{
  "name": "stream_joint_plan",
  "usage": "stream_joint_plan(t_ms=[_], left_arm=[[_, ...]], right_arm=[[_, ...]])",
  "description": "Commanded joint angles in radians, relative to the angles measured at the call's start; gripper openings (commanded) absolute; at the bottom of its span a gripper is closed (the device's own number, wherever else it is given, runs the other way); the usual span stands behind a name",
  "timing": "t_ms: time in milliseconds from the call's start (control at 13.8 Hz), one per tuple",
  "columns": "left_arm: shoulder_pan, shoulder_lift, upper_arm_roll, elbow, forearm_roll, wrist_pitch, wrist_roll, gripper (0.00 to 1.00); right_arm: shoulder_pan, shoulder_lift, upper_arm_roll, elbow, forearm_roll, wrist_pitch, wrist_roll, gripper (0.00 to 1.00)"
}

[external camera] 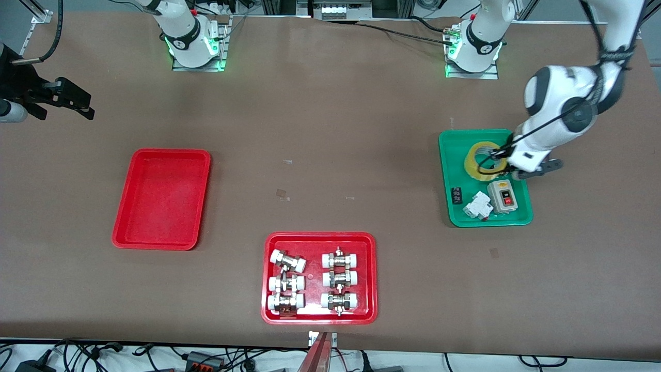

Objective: Left arm passes tape to right arm into tray
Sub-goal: 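Lift the tape roll out of the green tray with the left gripper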

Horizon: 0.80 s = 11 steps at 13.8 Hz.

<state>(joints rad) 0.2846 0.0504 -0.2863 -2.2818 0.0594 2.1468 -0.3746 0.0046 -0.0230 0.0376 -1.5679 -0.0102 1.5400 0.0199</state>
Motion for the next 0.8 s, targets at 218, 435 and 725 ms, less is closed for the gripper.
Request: stream_joint_plan(t_ms=[218,435,725], left_arm=[[0.018,-0.020,-0.011,0.459,-0.021,-0.471,0.136,0.00],[0.011,-0.012,-0.011,0.596,-0.210,-0.584,0.140,0.00],[-0.044,0.054,-0.100,0.651,-0.355,-0.504,0.109,0.00]], right_arm=[[-0.003,-0.008,0.004,-0.004,-0.005,-0.008,0.008,1.00],[-0.014,0.000,0.001,-0.004,-0.007,-0.008,0.006,1.00],[-0.018,0.035,0.002,-0.009,0.010,-0.091,-0.009,1.00]])
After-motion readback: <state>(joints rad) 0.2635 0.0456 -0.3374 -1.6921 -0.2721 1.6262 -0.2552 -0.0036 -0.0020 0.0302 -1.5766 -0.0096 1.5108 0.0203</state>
